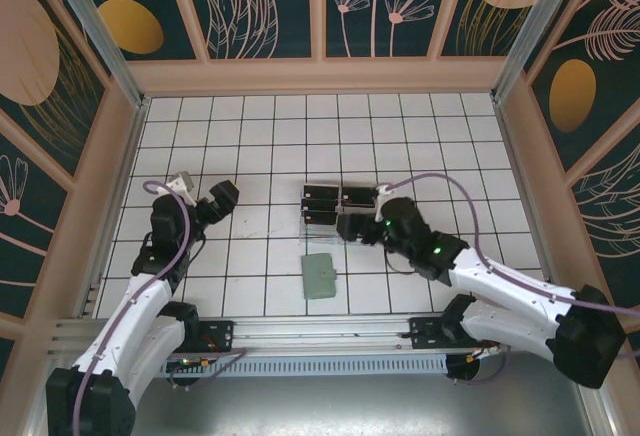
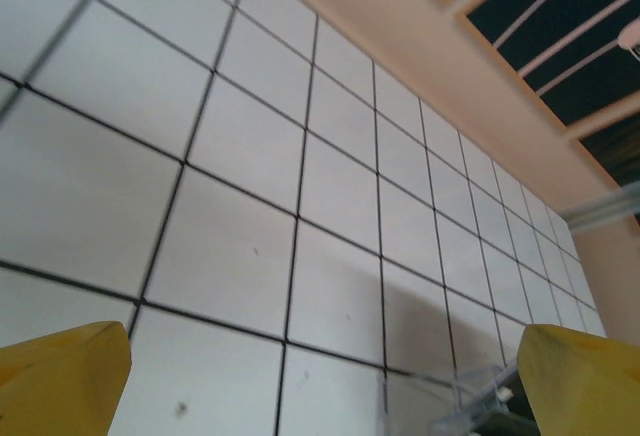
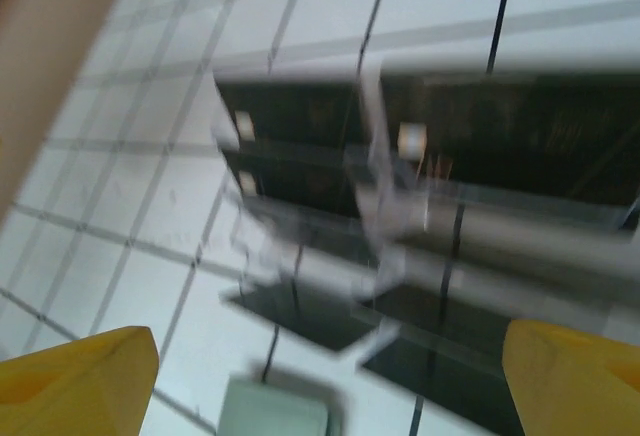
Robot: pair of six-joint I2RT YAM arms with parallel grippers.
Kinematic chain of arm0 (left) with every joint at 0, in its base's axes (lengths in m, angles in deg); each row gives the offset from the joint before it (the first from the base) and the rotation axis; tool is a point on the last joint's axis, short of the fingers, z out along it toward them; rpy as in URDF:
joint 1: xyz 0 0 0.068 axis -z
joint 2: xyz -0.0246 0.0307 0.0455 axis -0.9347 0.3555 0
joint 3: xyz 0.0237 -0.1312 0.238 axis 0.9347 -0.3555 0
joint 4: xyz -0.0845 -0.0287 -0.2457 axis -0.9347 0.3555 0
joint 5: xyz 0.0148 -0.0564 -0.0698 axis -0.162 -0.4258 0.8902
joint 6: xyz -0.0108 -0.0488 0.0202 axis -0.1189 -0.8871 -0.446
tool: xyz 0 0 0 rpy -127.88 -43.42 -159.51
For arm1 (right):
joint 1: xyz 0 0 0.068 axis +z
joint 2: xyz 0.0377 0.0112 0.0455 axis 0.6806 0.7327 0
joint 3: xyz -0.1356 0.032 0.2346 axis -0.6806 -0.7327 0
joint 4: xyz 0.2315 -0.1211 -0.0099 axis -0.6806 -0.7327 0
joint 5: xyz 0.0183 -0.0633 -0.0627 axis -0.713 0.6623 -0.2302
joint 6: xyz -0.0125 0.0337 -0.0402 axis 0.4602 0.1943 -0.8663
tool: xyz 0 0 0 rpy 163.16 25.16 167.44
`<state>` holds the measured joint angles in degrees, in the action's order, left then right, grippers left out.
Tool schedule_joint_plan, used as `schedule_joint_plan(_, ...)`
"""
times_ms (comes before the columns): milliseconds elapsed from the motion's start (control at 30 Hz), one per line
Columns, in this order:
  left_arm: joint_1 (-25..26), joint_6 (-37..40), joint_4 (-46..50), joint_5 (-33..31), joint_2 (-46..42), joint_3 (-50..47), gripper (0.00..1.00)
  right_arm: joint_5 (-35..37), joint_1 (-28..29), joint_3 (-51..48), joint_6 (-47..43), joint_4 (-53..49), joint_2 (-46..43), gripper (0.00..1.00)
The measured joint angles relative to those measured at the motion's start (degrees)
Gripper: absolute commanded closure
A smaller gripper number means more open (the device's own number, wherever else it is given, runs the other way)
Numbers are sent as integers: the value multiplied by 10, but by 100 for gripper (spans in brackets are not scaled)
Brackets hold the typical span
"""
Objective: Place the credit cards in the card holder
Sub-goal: Move the storage box to the center of the table.
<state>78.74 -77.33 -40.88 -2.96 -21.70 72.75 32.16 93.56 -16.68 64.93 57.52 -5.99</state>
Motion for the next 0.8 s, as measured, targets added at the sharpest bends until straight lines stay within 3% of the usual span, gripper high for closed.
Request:
schedule_joint_plan(200, 29, -27, 4, 1, -8, -31, 2, 37, 65, -11, 68, -27, 67, 17)
schedule_joint_plan(800, 228, 18, 16, -110, 126, 26, 1, 38, 62, -54, 124, 35, 113, 24)
